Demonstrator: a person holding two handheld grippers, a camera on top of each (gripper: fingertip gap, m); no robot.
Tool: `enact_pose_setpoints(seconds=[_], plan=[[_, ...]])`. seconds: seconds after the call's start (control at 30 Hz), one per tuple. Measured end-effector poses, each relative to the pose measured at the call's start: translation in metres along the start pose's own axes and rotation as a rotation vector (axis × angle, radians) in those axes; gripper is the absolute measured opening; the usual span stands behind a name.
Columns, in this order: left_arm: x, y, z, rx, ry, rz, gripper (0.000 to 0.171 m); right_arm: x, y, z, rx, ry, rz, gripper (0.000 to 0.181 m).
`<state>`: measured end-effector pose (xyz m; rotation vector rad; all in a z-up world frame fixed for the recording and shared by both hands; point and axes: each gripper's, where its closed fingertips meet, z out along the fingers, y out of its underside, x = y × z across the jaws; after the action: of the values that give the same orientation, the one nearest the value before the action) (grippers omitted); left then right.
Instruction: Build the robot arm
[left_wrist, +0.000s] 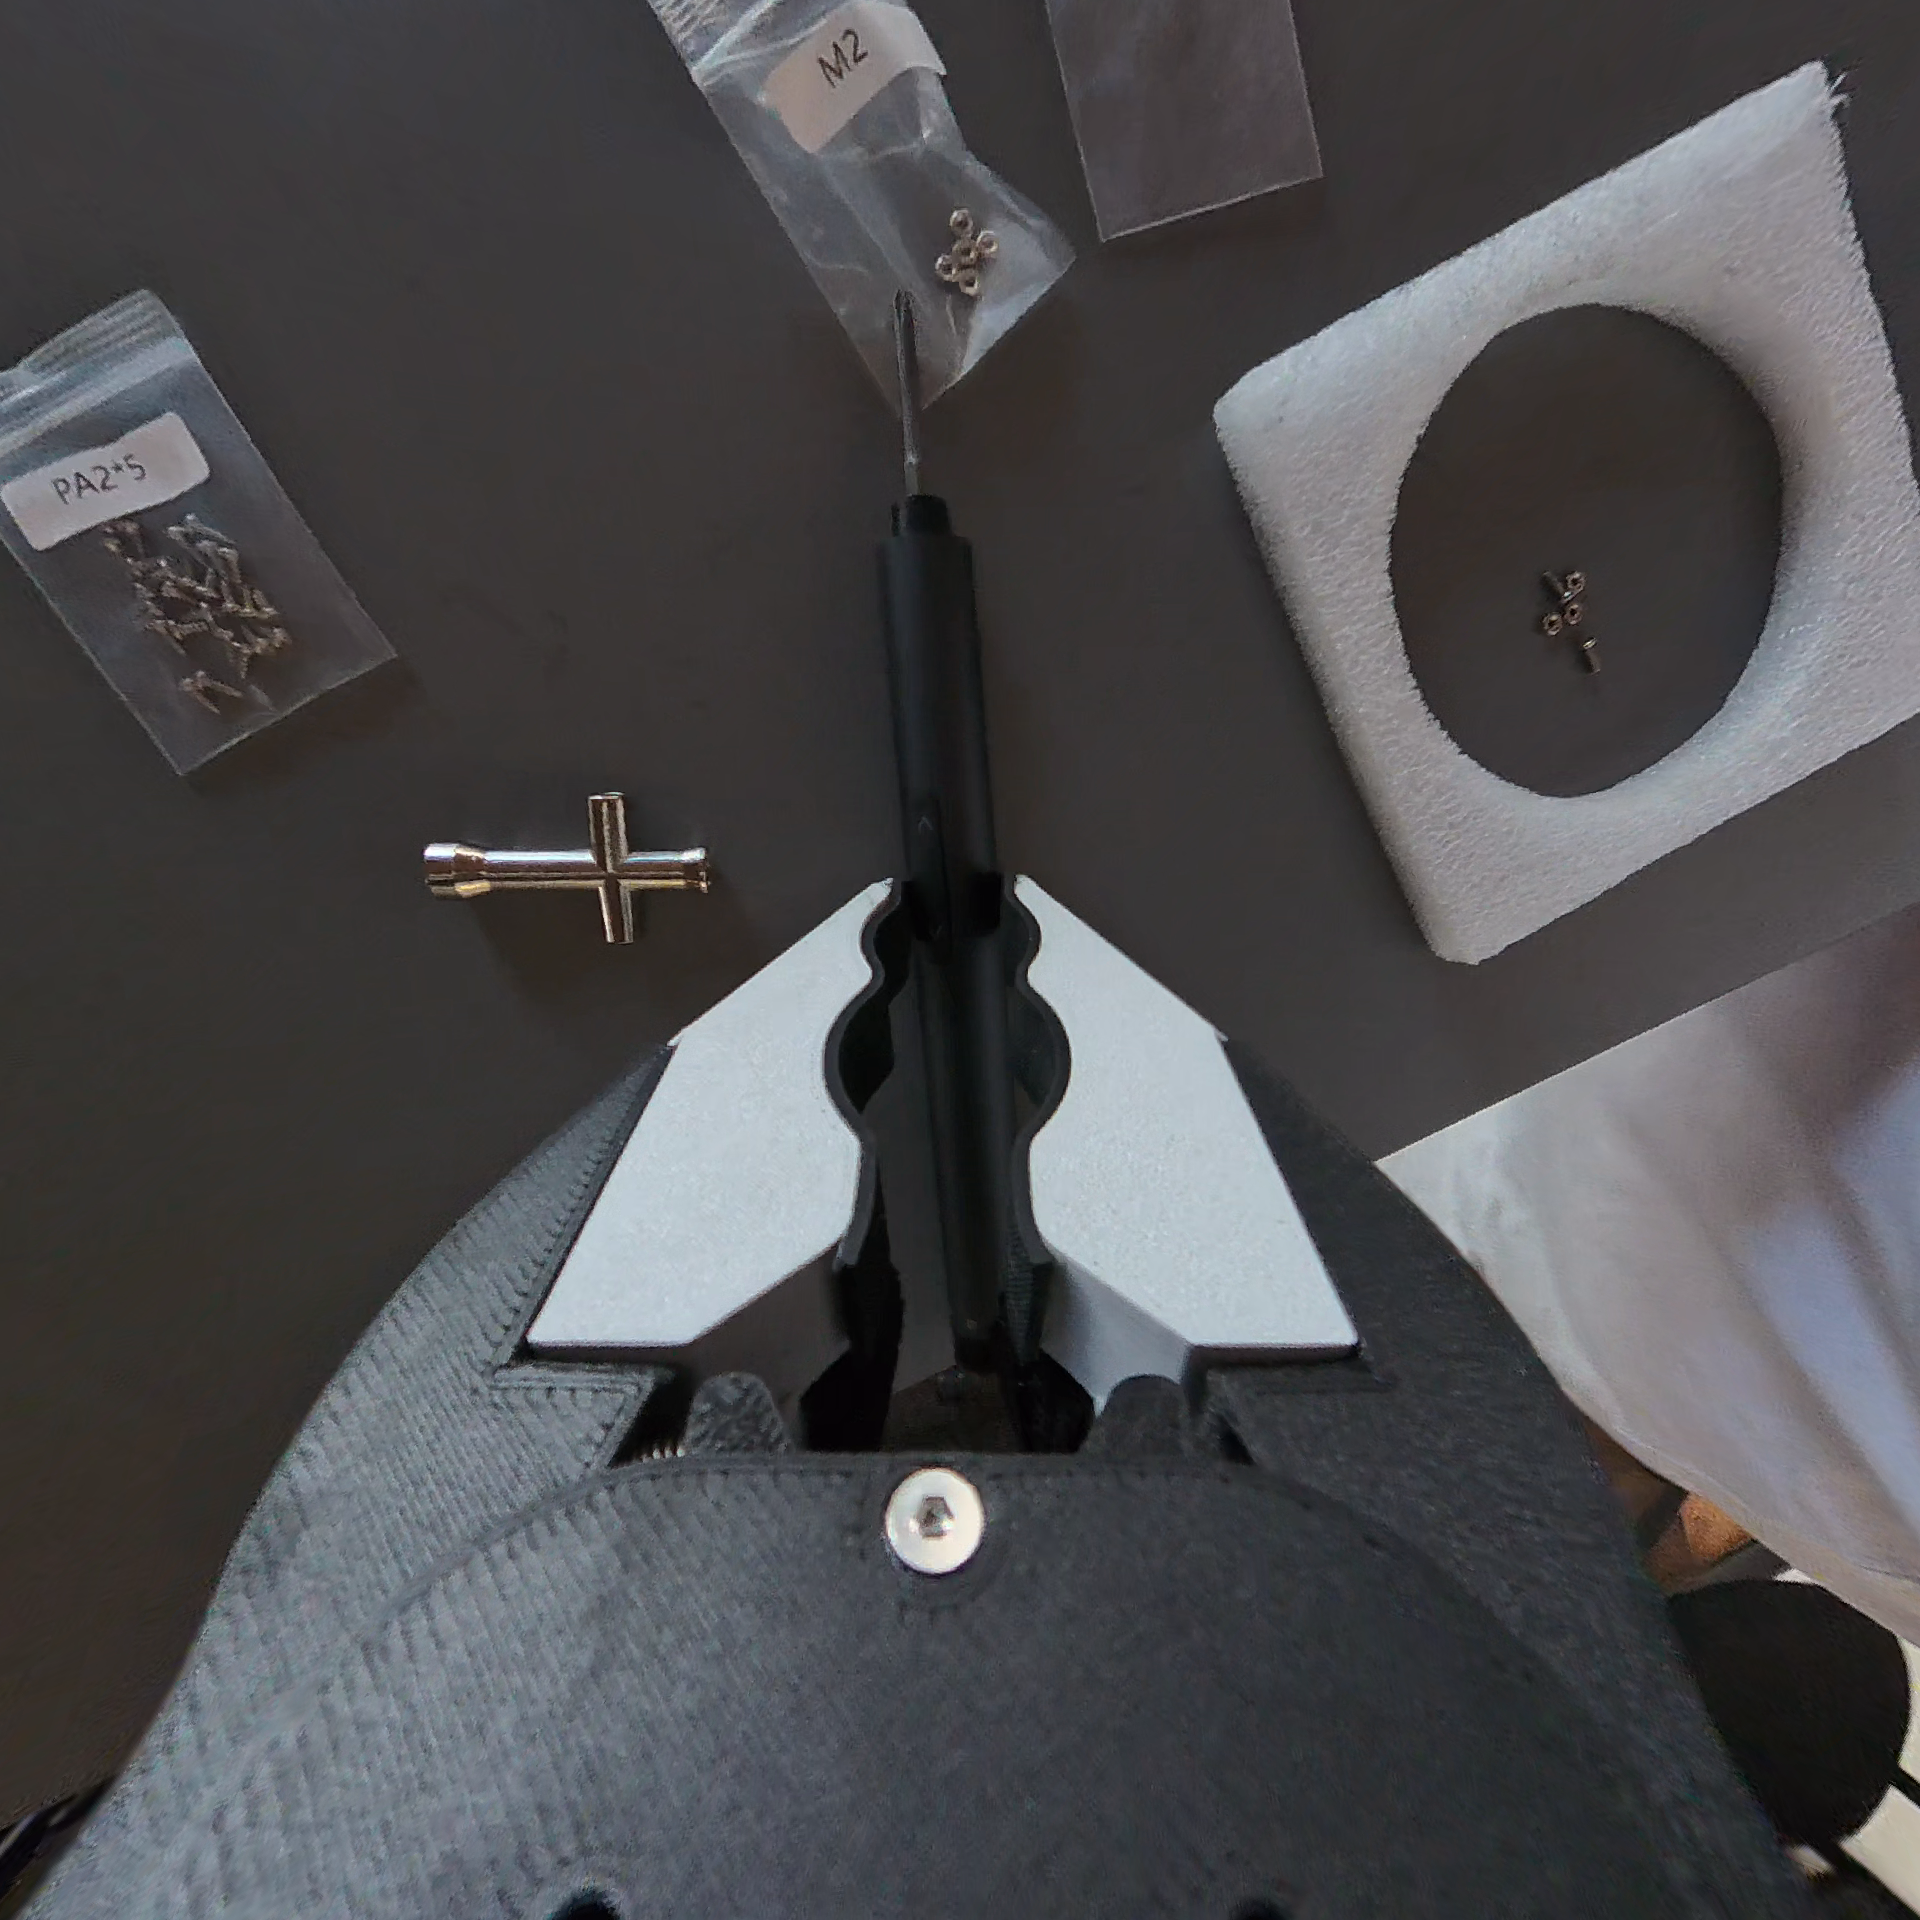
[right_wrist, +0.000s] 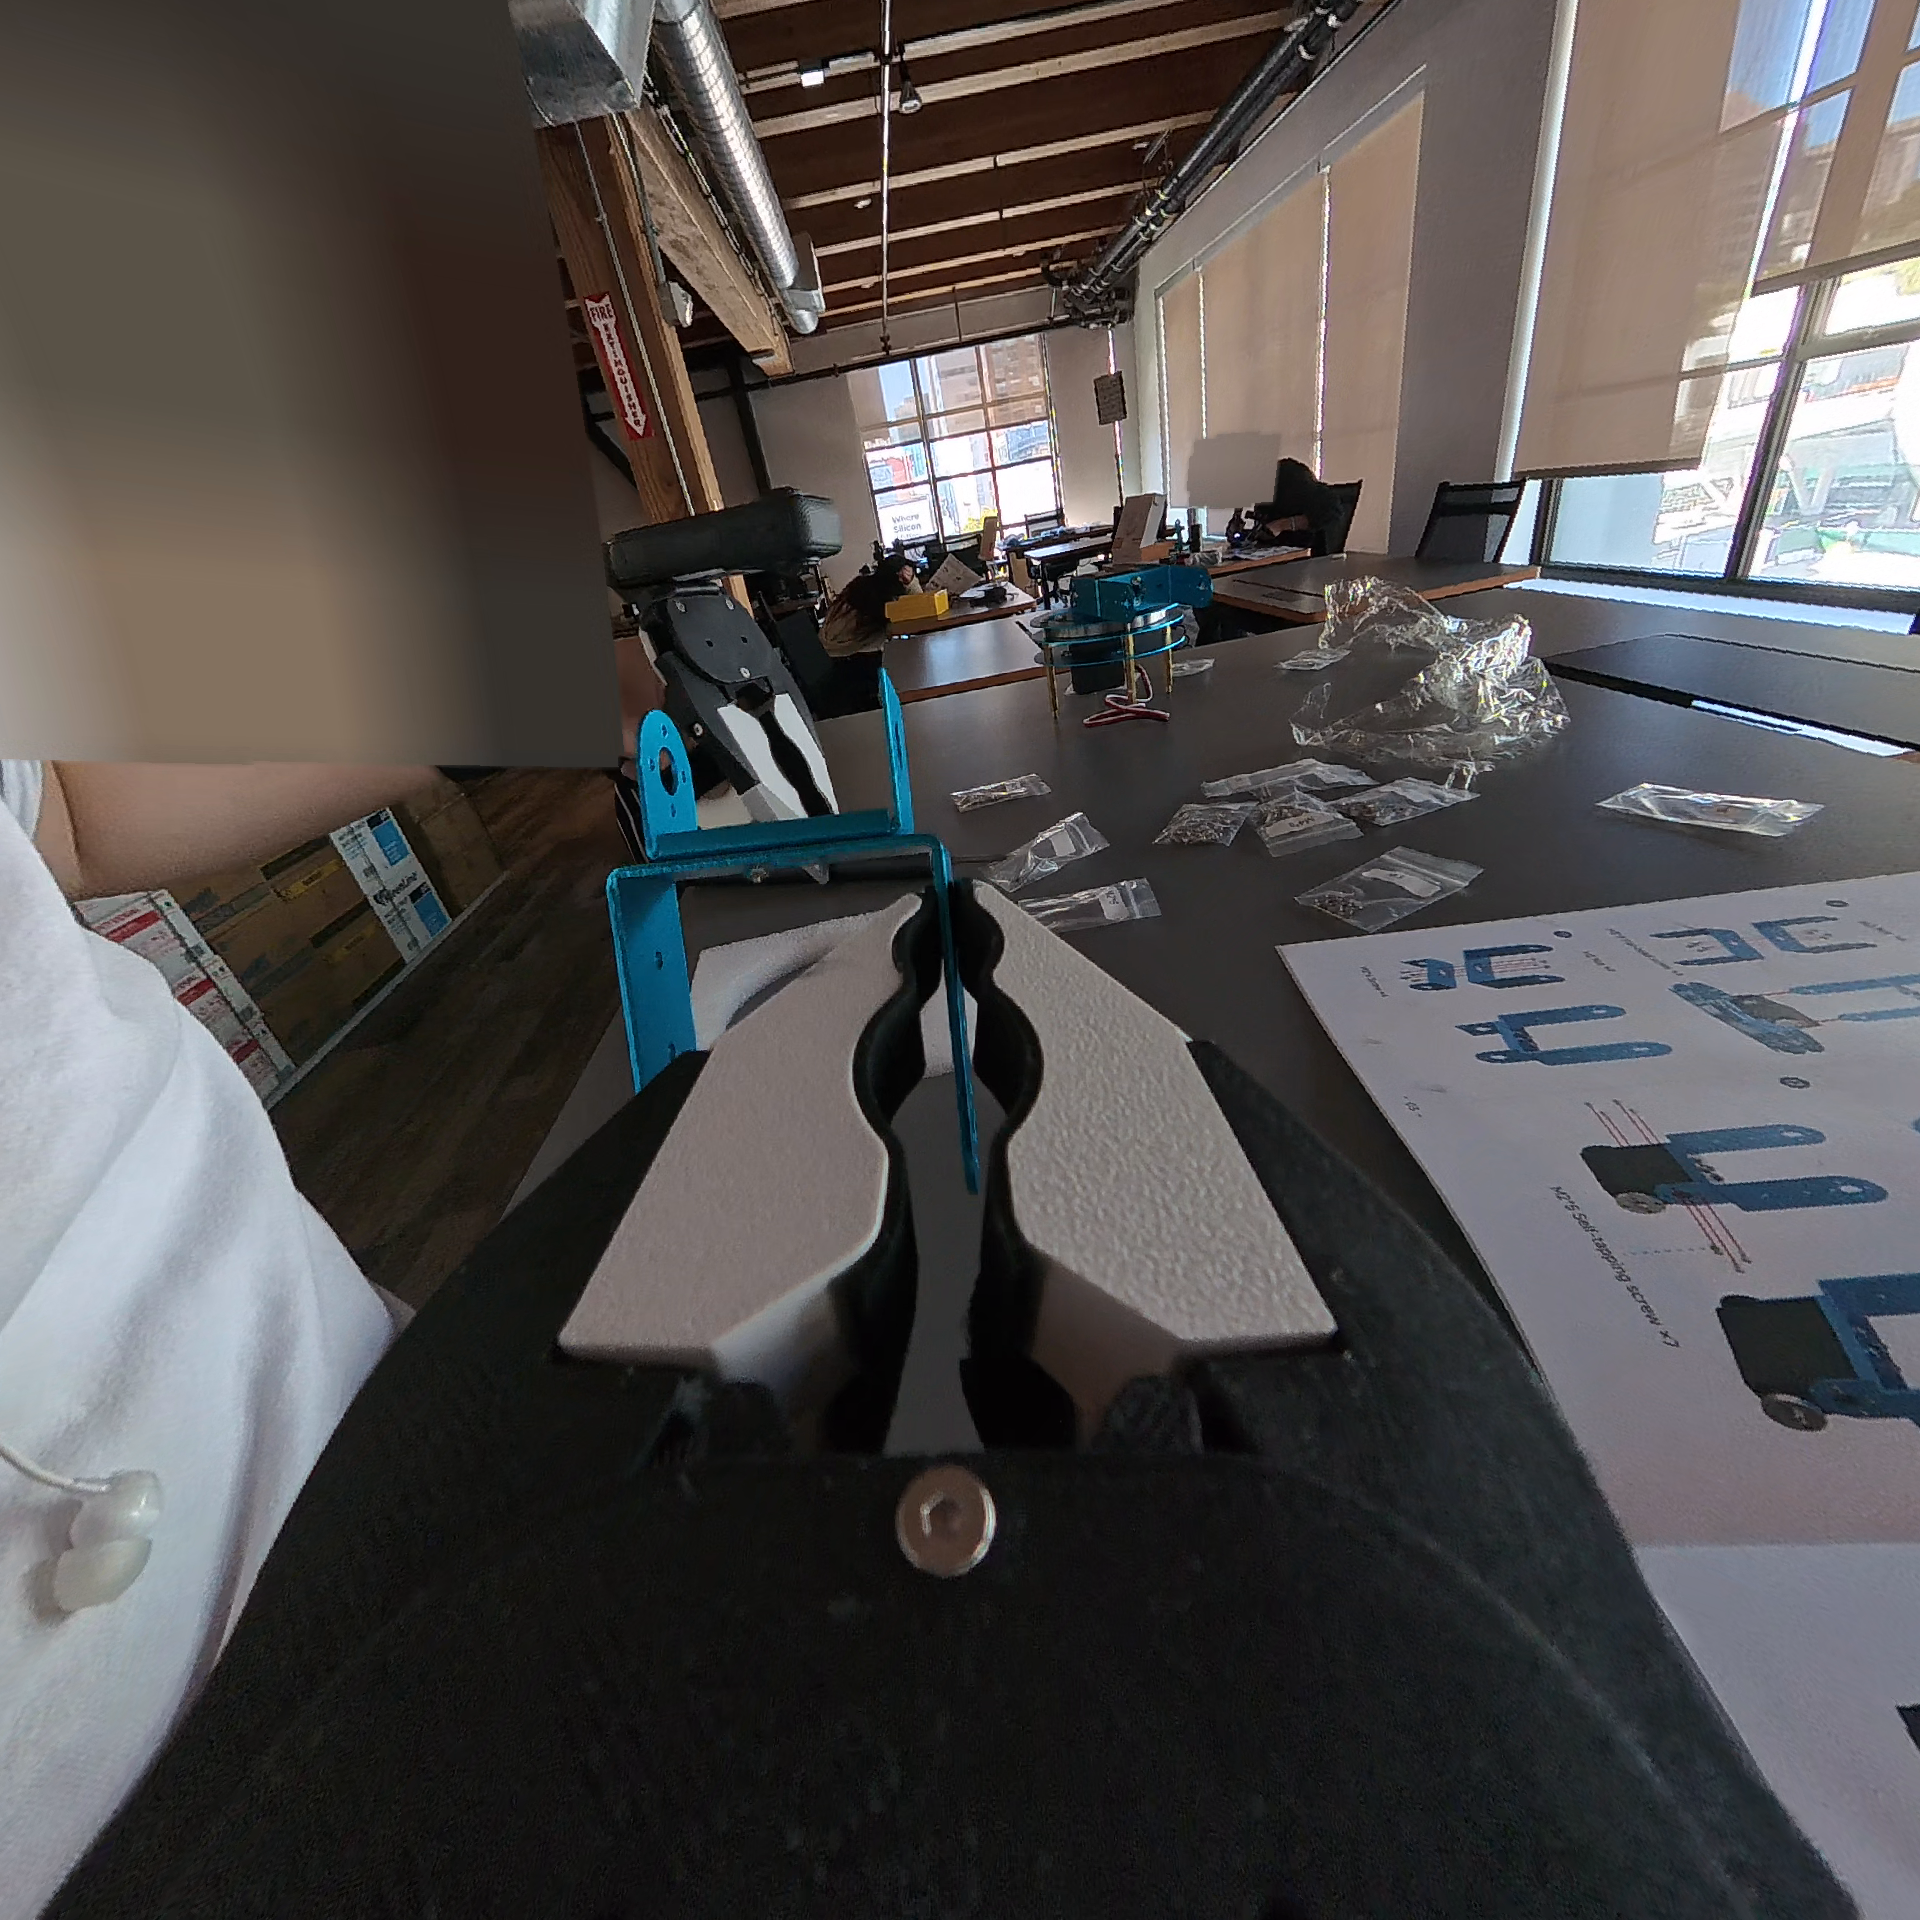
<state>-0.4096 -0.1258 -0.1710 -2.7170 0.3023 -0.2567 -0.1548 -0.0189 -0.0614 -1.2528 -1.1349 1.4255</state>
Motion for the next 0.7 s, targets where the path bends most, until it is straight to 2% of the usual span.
enact_pose_setpoints(seconds=[0.23, 0.4, 0.53, 0.7], plan=[[-0.006, -0.013, 0.003, 0.032, 0.020, -0.132, 0.016, -0.001, 0.003, 0.003, -0.012, -0.008, 0.004, 0.000], [-0.004, -0.019, 0.001, 0.115, 0.068, -0.231, 0.016, 0.001, 0.003, 0.002, -0.012, -0.002, 0.003, 0.000], [-0.013, -0.021, 0.002, 0.149, 0.045, -0.333, 0.016, 0.002, 0.003, 0.002, -0.011, -0.001, 0.007, 0.000], [-0.012, -0.035, 0.008, 0.204, 0.063, -0.372, 0.016, 0.002, 0.005, 0.004, -0.027, -0.004, 0.011, 0.000]])
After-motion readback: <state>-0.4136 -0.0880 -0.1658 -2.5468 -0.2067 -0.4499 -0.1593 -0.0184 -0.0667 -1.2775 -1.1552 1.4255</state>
